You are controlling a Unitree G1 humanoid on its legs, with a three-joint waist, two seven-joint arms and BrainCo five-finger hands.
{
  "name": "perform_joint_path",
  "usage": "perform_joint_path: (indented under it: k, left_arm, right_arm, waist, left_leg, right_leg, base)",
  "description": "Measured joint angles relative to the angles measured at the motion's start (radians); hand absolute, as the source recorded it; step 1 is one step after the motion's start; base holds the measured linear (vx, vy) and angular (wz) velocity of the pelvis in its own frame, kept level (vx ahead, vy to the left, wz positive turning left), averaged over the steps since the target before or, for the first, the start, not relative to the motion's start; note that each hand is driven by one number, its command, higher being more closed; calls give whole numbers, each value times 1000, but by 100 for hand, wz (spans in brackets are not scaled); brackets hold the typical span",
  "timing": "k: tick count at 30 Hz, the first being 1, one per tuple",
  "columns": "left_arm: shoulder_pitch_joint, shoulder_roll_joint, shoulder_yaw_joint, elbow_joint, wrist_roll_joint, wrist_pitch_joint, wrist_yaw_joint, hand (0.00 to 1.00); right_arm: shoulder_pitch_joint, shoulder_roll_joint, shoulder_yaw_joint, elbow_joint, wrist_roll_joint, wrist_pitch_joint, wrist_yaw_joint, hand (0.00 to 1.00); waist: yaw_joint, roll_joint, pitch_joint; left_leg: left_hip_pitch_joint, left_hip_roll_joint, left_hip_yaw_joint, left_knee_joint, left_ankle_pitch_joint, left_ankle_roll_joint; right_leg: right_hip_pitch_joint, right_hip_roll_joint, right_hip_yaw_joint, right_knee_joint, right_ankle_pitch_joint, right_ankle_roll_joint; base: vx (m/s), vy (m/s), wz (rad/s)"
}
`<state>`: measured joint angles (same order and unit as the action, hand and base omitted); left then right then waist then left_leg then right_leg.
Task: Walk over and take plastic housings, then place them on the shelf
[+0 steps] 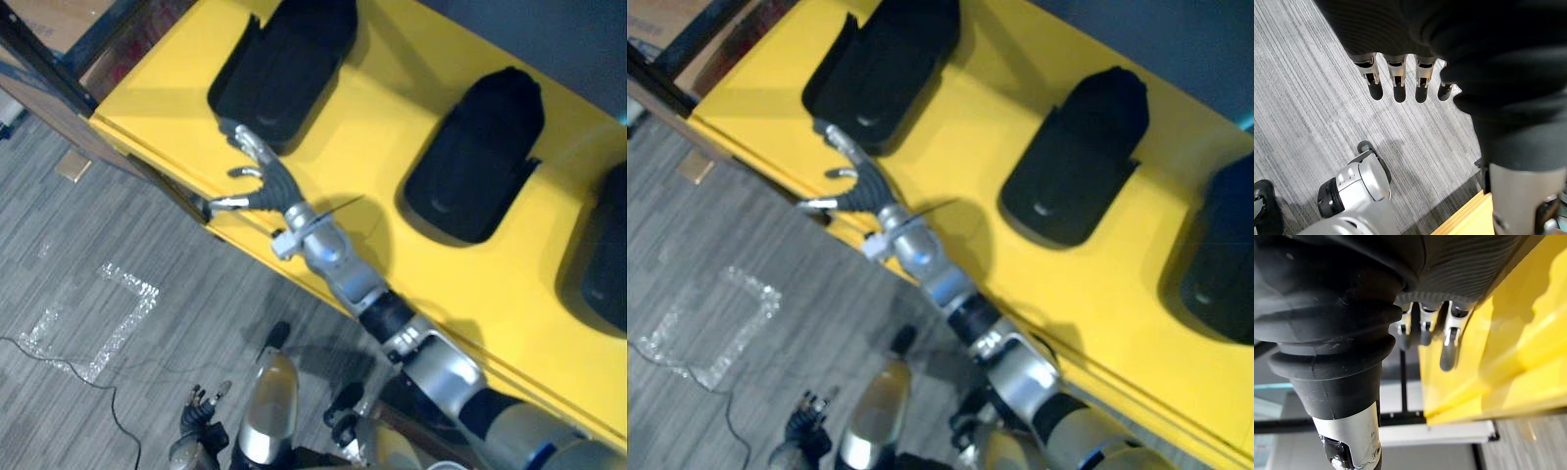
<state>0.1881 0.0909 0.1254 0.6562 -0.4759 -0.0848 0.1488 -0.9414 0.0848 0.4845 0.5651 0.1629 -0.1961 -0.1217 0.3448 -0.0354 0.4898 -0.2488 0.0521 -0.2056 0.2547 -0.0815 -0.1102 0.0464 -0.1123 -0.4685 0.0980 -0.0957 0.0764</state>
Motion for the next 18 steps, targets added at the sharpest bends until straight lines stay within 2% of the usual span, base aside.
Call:
perform_joint_path:
  k: [4,11,15,18]
  left_arm:
    - [0,0,-9,9,-29,0,1,0]
    - [-3,-3,-20,11,-34,0,0,0]
    - [-3,-2,-19,11,-35,0,-1,0]
    - [-3,-2,-18,11,-26,-1,-3,0]
  right_arm:
    - [-17,-6,-8,14,-1,-28,-33,0]
    - [-25,-8,-42,18,0,-44,-27,0]
    - [-24,-14,-28,18,22,-58,41,0]
    - [-18,-19,25,8,41,-64,146,0]
  waist:
    - [1,1,1]
    - [0,14,8]
    - [-1,14,8]
    - [-3,14,8]
  left_leg:
    - [-17,0,-1,1,2,2]
    - [-18,-3,0,2,4,3]
    - [-19,-1,2,9,3,2]
    - [-19,3,10,18,1,2]
  right_leg:
    - [-23,-3,0,19,-7,-1]
    - [-29,-8,0,23,-8,-2]
    - [-29,-6,2,26,-8,-2]
    - [-29,-5,7,28,-8,-2]
  base:
    - [-17,7,1]
    - [0,0,0]
    - [-2,1,-1]
    - [-20,9,-7]
